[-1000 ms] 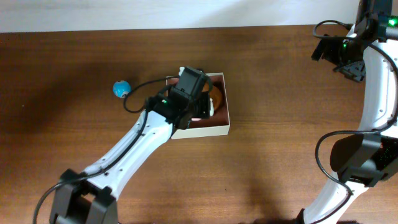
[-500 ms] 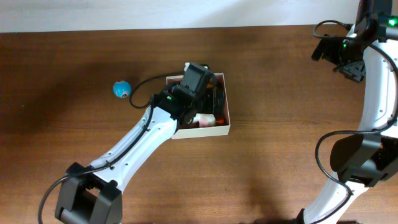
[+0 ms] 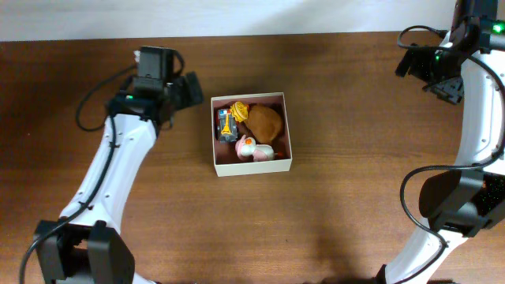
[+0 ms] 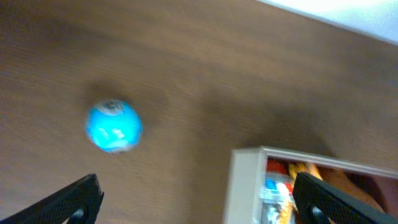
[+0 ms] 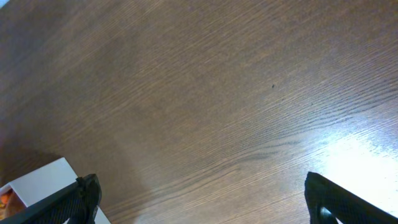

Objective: Pack container
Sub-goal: 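Release the duck, move the left gripper to the blue ball, grasp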

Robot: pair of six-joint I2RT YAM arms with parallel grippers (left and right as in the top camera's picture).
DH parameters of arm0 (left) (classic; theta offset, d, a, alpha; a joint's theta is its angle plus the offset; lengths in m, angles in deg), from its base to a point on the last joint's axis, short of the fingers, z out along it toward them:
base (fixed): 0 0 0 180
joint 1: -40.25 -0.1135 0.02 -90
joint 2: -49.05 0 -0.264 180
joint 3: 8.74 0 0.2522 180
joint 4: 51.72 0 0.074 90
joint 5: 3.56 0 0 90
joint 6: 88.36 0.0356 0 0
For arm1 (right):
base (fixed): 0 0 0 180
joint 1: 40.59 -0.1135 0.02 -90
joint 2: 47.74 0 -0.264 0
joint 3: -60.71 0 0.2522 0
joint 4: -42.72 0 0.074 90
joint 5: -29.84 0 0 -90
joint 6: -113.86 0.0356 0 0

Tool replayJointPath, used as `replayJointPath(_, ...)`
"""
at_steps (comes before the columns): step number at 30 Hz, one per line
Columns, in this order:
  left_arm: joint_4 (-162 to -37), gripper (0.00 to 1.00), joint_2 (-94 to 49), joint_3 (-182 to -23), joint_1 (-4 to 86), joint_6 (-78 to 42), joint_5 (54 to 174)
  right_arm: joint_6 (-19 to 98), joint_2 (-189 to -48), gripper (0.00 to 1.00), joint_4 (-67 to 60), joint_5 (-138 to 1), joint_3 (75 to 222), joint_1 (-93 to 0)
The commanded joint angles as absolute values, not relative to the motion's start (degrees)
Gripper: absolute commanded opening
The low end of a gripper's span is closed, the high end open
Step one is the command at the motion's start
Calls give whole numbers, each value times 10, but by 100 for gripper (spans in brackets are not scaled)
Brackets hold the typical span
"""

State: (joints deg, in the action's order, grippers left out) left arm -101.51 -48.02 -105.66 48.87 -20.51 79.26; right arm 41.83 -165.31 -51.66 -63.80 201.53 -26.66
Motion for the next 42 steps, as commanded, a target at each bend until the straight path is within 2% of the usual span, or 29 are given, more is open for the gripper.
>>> replayJointPath(1,-980,100,-504,-1067,464,-128,763,419,-1655,99,-516,-629,2018,-267)
replayJointPath(6,-936,100,-559,-1067,439,-110,692,419,-1655,99,-516,-629,2018,-267)
replayJointPath(15,-899,100,-676,-1067,418,-97,705,419,-1655,99,-516,-629,2018,-267)
replayJointPath(25,-914,99,-725,-1067,418,-77,736,419,-1655,99,-516,-629,2018,-267)
replayJointPath(27,-917,89,-731,-1067,418,-76,735,419,-1655,99,-516,-629,2018,-267)
replayJointPath(30,-920,57,-735,-1067,418,-77,736,419,-1655,99,-516,-629,2018,-267)
replayJointPath(31,-921,48,-735,-1067,418,-77,736,419,-1655,99,-516,-629,2018,-267)
replayJointPath(32,-921,44,-735,-1067,418,-77,736,419,-1655,99,-516,-629,2018,-267)
replayJointPath(34,-921,41,-735,-1067,418,-77,736,419,-1655,99,-516,-629,2018,-267)
replayJointPath(42,-949,42,-721,-1075,419,-77,736,419,-1655,99,-516,-629,2018,-267)
